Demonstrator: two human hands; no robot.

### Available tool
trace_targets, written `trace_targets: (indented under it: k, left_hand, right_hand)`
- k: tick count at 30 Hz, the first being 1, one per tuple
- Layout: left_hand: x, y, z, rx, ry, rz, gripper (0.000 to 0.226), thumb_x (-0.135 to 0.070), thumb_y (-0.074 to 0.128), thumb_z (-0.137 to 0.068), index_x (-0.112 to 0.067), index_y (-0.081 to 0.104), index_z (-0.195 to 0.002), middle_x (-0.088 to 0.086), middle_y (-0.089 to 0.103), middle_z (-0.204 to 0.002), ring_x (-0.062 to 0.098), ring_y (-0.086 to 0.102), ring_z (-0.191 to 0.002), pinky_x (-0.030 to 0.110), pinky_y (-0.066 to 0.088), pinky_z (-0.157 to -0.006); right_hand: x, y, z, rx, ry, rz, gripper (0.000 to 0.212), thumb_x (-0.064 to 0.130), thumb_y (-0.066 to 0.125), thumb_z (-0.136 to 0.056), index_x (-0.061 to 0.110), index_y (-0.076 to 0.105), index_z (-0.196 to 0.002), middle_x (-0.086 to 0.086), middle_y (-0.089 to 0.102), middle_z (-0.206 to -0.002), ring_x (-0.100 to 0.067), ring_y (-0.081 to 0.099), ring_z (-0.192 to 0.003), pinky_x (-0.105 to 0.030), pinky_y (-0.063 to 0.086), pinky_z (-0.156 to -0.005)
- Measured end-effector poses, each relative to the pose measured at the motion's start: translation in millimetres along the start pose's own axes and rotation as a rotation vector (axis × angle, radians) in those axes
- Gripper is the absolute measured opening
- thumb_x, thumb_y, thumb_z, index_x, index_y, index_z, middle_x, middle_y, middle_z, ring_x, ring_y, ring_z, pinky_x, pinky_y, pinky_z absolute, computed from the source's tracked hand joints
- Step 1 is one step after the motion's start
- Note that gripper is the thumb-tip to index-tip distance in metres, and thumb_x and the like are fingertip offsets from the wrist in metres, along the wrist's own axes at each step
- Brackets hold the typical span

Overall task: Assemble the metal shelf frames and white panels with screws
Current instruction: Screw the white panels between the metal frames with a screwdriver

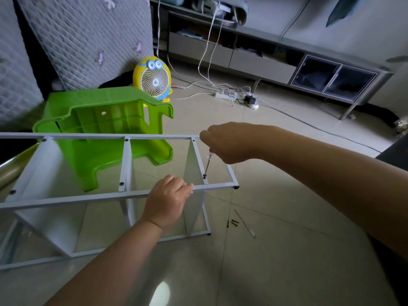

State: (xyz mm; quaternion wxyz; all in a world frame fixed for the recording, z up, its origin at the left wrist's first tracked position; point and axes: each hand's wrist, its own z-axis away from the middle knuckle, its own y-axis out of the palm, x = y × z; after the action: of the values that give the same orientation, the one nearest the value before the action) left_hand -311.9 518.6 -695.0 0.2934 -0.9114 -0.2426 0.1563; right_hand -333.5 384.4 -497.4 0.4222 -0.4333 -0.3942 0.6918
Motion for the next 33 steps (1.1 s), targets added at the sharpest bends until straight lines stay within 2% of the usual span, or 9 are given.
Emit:
trace_targets:
  k: [5,9,13,17,20,23,26,29,33]
  left_hand:
    - [-1,0,1,0.007,-0.008,0.016,0.024,-0.009,0.049,-0.079,-0.007,0.07,-0.069,0.006,0.053,-0.057,0.019,0.033,-0.064,0.03,0.032,-0.055]
    - [-1,0,0,0.0,0.001,0.028,0.024,-0.009,0.049,-0.079,-0.006,0.071,-0.069,0.006,0.053,-0.056,0.019,0.032,-0.064,0.03,0.031,-0.055]
    - [0,0,2,0.008,0.013,0.027,0.026,-0.01,0.048,-0.08,-0.006,0.072,-0.071,0.005,0.055,-0.057,0.018,0.034,-0.064,0.03,0.04,-0.049]
    - [0,0,1,0.015,-0.008,0.027,0.027,-0.012,0.047,-0.081,-0.006,0.072,-0.07,0.004,0.056,-0.057,0.018,0.034,-0.065,0.029,0.037,-0.053]
    - [0,-1,-1,0.008,0.004,0.011,0.027,-0.011,0.047,-0.08,-0.007,0.071,-0.069,0.004,0.055,-0.057,0.019,0.034,-0.064,0.027,0.032,-0.055]
    - [0,0,0,-0.007,0.001,0.009,0.026,-0.01,0.047,-0.079,-0.008,0.071,-0.069,0.004,0.055,-0.056,0.018,0.034,-0.064,0.028,0.034,-0.054]
    - [-1,0,0,-0.015,-0.004,0.01,0.026,-0.009,0.047,-0.079,-0.007,0.071,-0.068,0.004,0.054,-0.055,0.019,0.033,-0.064,0.03,0.035,-0.053]
    - [-2,0,0,-0.009,-0.002,0.009,0.024,-0.008,0.048,-0.079,-0.007,0.07,-0.068,0.005,0.054,-0.056,0.019,0.033,-0.064,0.029,0.031,-0.055]
    - [-2,1,1,-0.008,0.003,-0.005,0.026,-0.009,0.048,-0.081,-0.007,0.071,-0.069,0.004,0.055,-0.056,0.018,0.033,-0.064,0.029,0.032,-0.056]
  right_hand:
    - [2,-5,-4,-0.066,-0.011,0.062,0.03,0.025,0.035,-0.099,0.004,0.05,-0.115,-0.012,0.055,-0.105,-0.022,0.046,-0.082,-0.031,0.036,-0.071]
    - [2,-8,-9,0.042,0.066,0.161,0.037,0.024,0.029,-0.101,0.002,0.055,-0.115,-0.002,0.043,-0.073,-0.021,0.043,-0.081,-0.029,0.034,-0.072]
    - [3,-7,-17,0.18,0.165,0.15,0.031,0.014,0.032,-0.1,0.002,0.055,-0.117,-0.004,0.054,-0.089,-0.022,0.048,-0.085,-0.031,0.039,-0.082]
    - [-3,-2,-15,0.115,0.158,-0.049,0.027,0.016,0.034,-0.098,0.004,0.05,-0.115,-0.002,0.052,-0.084,-0.015,0.043,-0.069,-0.023,0.037,-0.066]
    - [-4,-2,-2,0.108,0.082,-0.186,0.007,0.014,0.035,-0.096,0.01,0.035,-0.102,0.001,0.036,-0.07,-0.01,0.033,-0.06,-0.023,0.026,-0.051]
    - [-4,-3,5,0.072,0.027,-0.088,0.009,0.005,0.038,-0.094,0.01,0.039,-0.102,0.0,0.043,-0.077,-0.013,0.038,-0.064,-0.025,0.033,-0.057]
    - [-3,-6,5,0.018,-0.007,-0.032,0.018,0.008,0.041,-0.096,0.005,0.049,-0.112,-0.008,0.057,-0.101,-0.014,0.045,-0.07,-0.019,0.035,-0.061]
    - [6,-8,2,0.014,-0.011,0.013,0.027,0.018,0.035,-0.1,0.004,0.051,-0.116,-0.007,0.056,-0.091,-0.011,0.044,-0.064,-0.012,0.032,-0.054]
    - [7,-10,-12,0.025,0.072,0.119,0.024,0.018,0.036,-0.099,0.008,0.057,-0.107,0.0,0.041,-0.071,-0.02,0.045,-0.079,-0.031,0.039,-0.072]
